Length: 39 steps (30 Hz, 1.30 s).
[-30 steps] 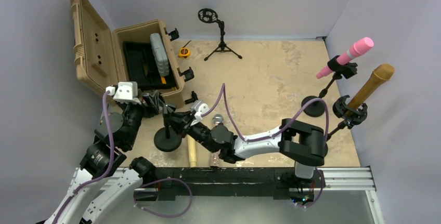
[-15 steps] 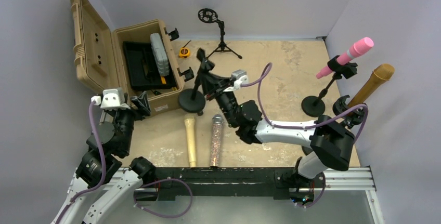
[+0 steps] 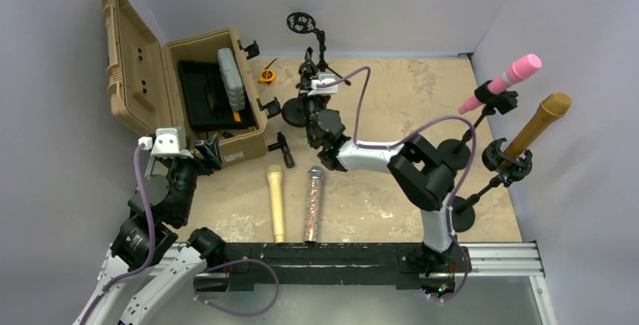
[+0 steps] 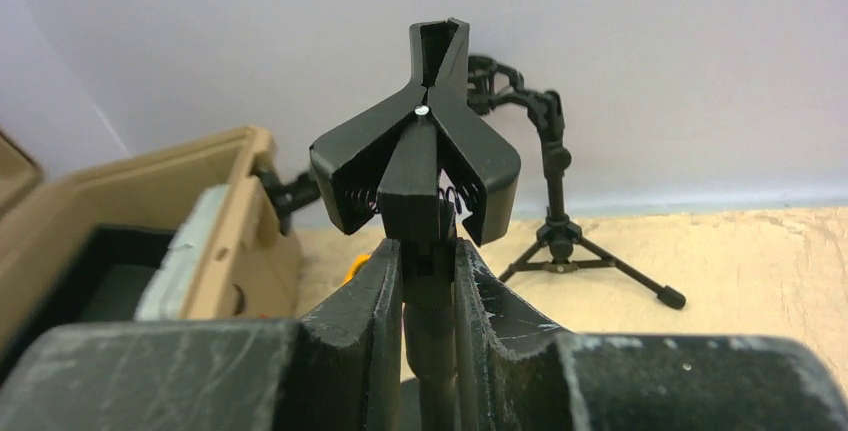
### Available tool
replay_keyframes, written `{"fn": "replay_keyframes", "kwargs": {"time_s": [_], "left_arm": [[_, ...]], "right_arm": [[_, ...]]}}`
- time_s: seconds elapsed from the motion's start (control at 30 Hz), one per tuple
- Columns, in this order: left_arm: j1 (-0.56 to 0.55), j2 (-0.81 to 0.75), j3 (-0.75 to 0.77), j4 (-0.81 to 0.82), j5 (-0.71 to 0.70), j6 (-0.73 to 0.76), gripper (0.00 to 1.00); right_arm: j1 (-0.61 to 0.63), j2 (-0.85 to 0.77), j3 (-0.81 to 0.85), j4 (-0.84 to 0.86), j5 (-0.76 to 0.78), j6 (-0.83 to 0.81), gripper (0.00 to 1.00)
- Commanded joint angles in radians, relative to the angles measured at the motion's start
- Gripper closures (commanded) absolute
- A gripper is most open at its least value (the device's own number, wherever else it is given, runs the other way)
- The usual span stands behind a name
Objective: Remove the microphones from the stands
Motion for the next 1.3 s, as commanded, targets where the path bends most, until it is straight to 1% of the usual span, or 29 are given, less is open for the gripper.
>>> {"fn": "replay_keyframes", "kwargs": {"time_s": [0.0,0.13,0.27,0.3,0.37,0.43,0.5,0.57,0.67,0.7,0.73,0.87,1.0,1.1,1.17,1.27], "left_arm": [[-0.003,0.010,0.018,0.019,0.017,-0.013,0.39],[-0.004,0.009,0.016,0.018,0.011,-0.012,0.39],[-0.004,0.010,0.016,0.018,0.012,-0.013,0.39],[-0.005,0.010,0.015,0.019,0.012,-0.013,0.39],[-0.004,0.011,0.014,0.018,0.011,-0.014,0.39],[-0.005,0.011,0.015,0.018,0.008,-0.012,0.39],[-0.004,0.011,0.014,0.017,0.005,-0.012,0.39],[-0.005,0.012,0.015,0.017,0.002,-0.010,0.39],[-0.005,0.013,0.015,0.016,-0.001,-0.009,0.39],[-0.005,0.013,0.016,0.016,-0.002,-0.009,0.39],[-0.005,0.013,0.016,0.016,-0.002,-0.009,0.39],[-0.004,0.018,0.017,0.016,0.004,-0.012,0.39],[-0.005,0.026,0.020,0.013,0.017,-0.017,0.39],[-0.005,0.031,0.021,0.014,0.025,-0.022,0.39],[-0.005,0.034,0.021,0.014,0.028,-0.025,0.39],[-0.005,0.040,0.022,0.013,0.030,-0.024,0.39]], "right_arm": [[-0.030,0.103,0.169,0.083,0.020,-0.067,1.00],[-0.047,0.239,0.325,0.072,0.015,-0.112,1.00],[-0.053,0.340,0.425,0.081,0.014,-0.170,1.00],[-0.053,0.357,0.453,0.081,0.011,-0.182,0.99],[-0.055,0.390,0.487,0.080,0.006,-0.199,0.92],[-0.056,0.408,0.514,0.062,-0.008,-0.205,0.82],[-0.057,0.411,0.525,0.034,-0.035,-0.190,0.69],[-0.055,0.398,0.514,0.008,-0.057,-0.159,0.52],[-0.057,0.349,0.460,-0.032,-0.079,-0.090,0.32],[-0.056,0.316,0.420,-0.043,-0.086,-0.065,0.26],[-0.057,0.286,0.381,-0.051,-0.095,-0.044,0.24],[-0.056,0.156,0.212,-0.087,-0.101,0.055,0.19],[-0.057,0.035,0.044,-0.157,-0.085,0.146,0.18],[-0.057,-0.060,-0.096,-0.156,-0.062,0.188,0.17],[-0.057,-0.105,-0.152,-0.179,-0.035,0.208,0.17],[-0.065,-0.154,-0.187,-0.235,0.026,0.232,0.16]]}}
